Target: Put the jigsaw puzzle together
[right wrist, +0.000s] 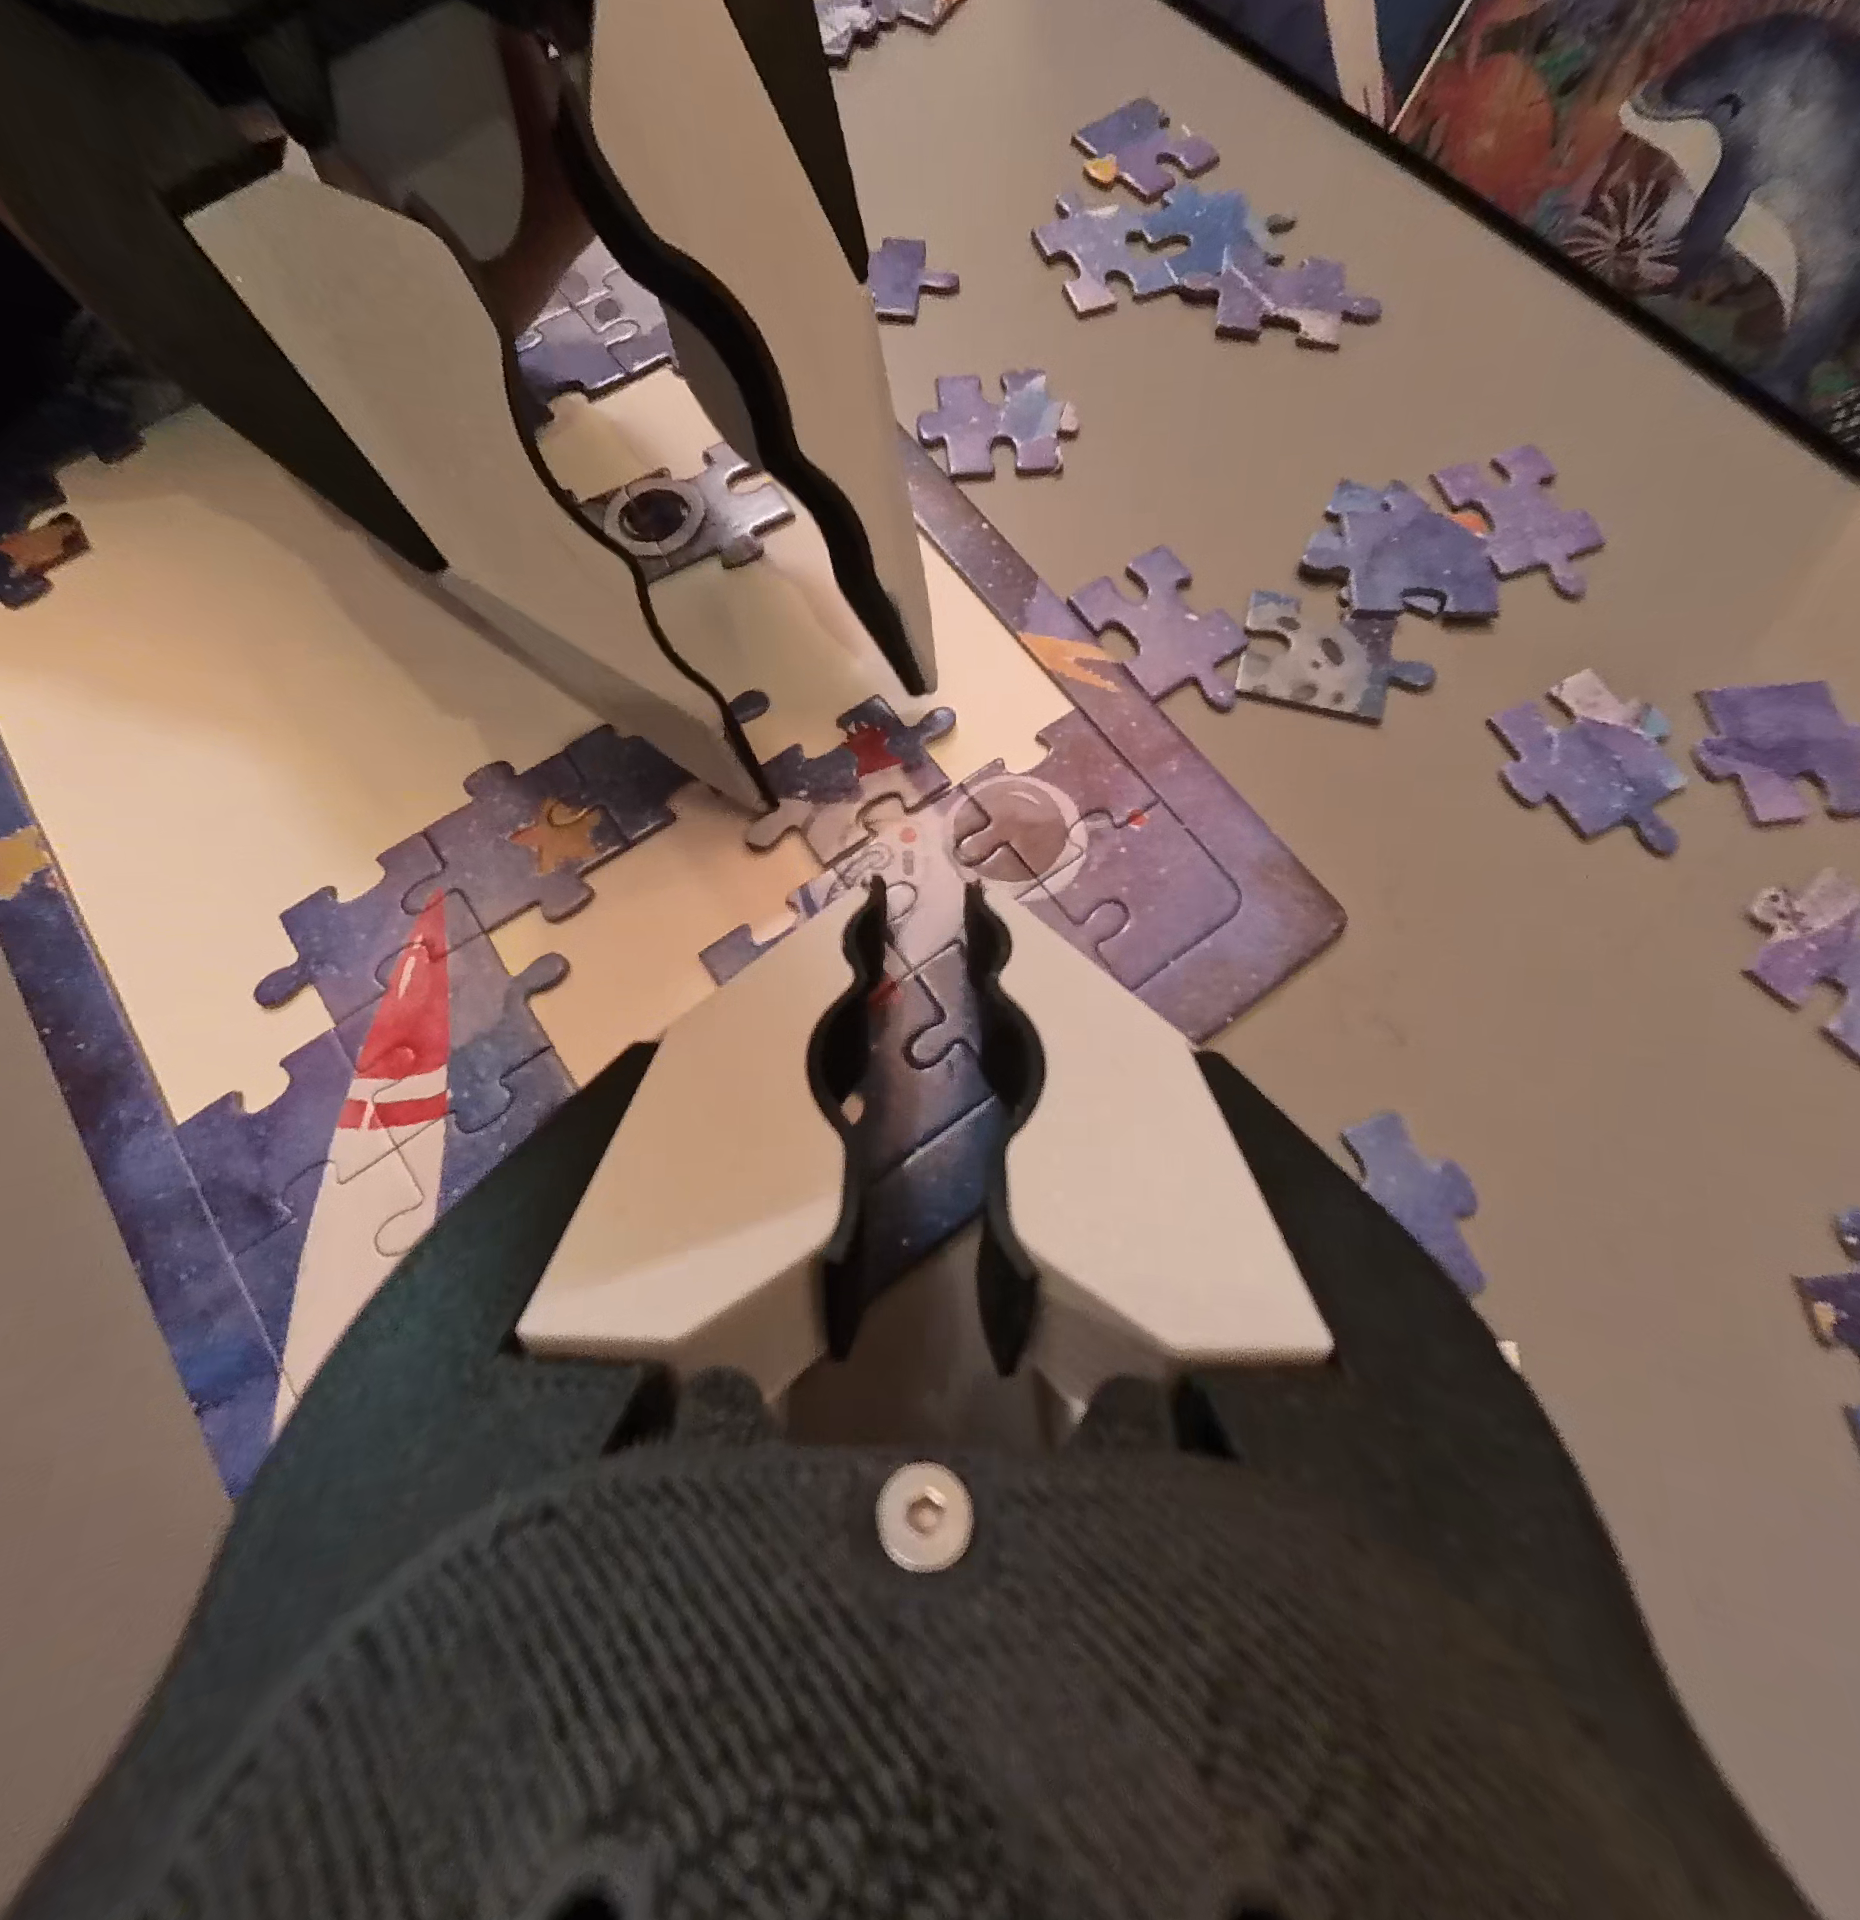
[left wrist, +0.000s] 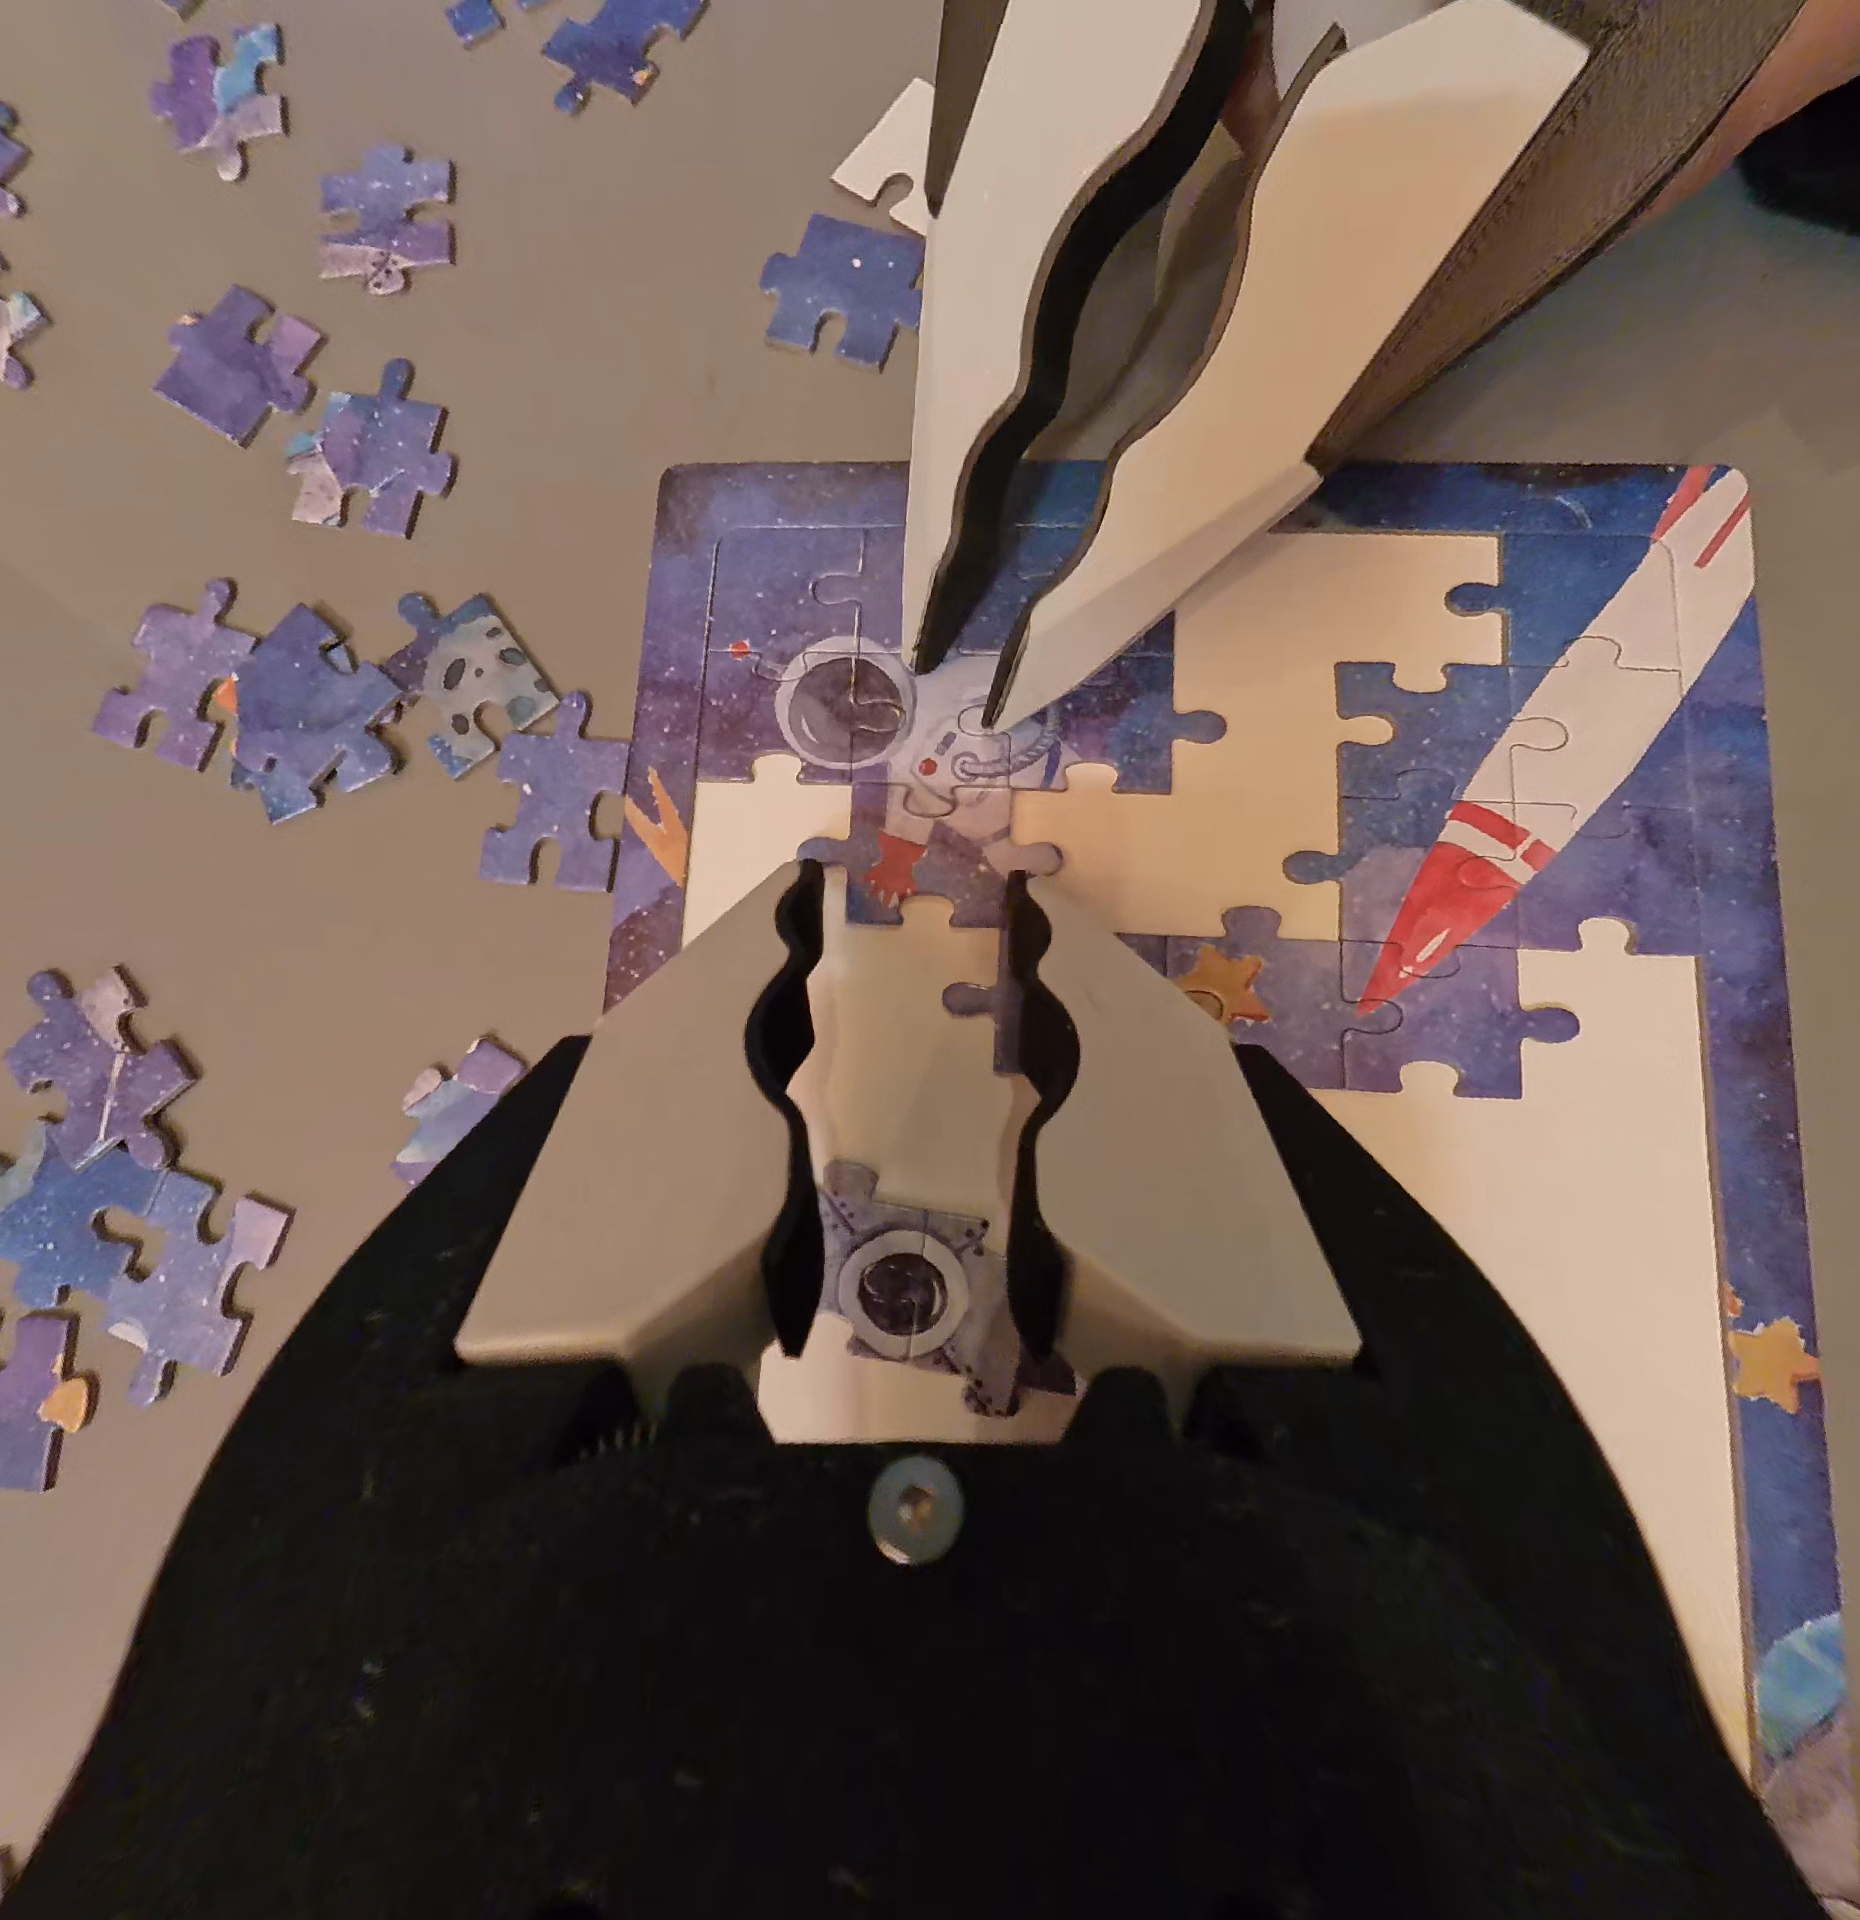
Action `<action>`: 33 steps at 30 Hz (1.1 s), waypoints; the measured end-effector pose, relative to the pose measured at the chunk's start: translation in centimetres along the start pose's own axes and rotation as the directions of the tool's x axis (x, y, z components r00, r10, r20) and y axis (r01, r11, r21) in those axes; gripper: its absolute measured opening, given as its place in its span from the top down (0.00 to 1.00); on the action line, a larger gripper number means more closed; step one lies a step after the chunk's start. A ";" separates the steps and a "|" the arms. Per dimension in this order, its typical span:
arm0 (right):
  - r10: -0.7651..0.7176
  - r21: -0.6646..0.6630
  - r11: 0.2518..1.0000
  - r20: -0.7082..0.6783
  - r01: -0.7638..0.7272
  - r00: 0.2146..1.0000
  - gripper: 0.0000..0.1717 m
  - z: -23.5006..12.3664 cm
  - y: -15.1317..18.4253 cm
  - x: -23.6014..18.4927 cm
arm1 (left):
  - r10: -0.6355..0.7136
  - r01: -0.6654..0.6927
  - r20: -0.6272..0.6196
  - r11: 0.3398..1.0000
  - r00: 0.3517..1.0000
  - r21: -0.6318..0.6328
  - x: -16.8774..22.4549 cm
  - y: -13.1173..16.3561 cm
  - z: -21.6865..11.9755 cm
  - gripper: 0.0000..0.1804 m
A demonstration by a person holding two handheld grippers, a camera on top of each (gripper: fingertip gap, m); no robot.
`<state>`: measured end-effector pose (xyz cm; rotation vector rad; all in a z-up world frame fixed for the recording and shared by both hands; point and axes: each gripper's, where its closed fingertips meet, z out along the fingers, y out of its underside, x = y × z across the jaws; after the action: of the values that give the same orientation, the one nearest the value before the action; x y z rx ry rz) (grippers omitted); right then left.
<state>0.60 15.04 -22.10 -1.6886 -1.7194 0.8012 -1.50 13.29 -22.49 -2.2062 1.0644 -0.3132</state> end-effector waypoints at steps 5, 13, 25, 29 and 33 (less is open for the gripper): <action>-0.005 0.003 1.000 0.001 0.005 1.000 0.92 0.0 0.0 -0.1 | -0.002 0.002 -0.014 1.000 1.000 0.021 0.3 -0.4 -0.1 0.81; -0.010 -0.001 1.000 -0.002 0.010 1.000 0.92 0.0 0.0 -0.1 | -0.005 0.004 0.020 0.999 1.000 0.037 0.0 -0.8 0.3 0.85; -0.007 -0.006 1.000 -0.002 0.007 1.000 0.92 0.1 0.1 0.0 | -0.030 0.030 -0.002 0.999 1.000 0.038 0.3 -1.0 0.8 0.88; -0.006 -0.006 1.000 -0.002 0.006 1.000 0.92 0.1 0.1 0.0 | -0.047 0.049 -0.034 0.998 0.998 0.048 0.7 -1.0 1.0 0.89; -0.004 -0.006 1.000 0.000 0.004 1.000 0.92 0.1 0.1 0.0 | -0.040 0.041 -0.026 0.998 0.999 0.055 0.6 -1.1 0.8 0.89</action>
<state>0.59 15.01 -22.20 -1.6887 -1.7264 0.7949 -0.02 13.72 -22.43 -2.1815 1.0126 -0.3843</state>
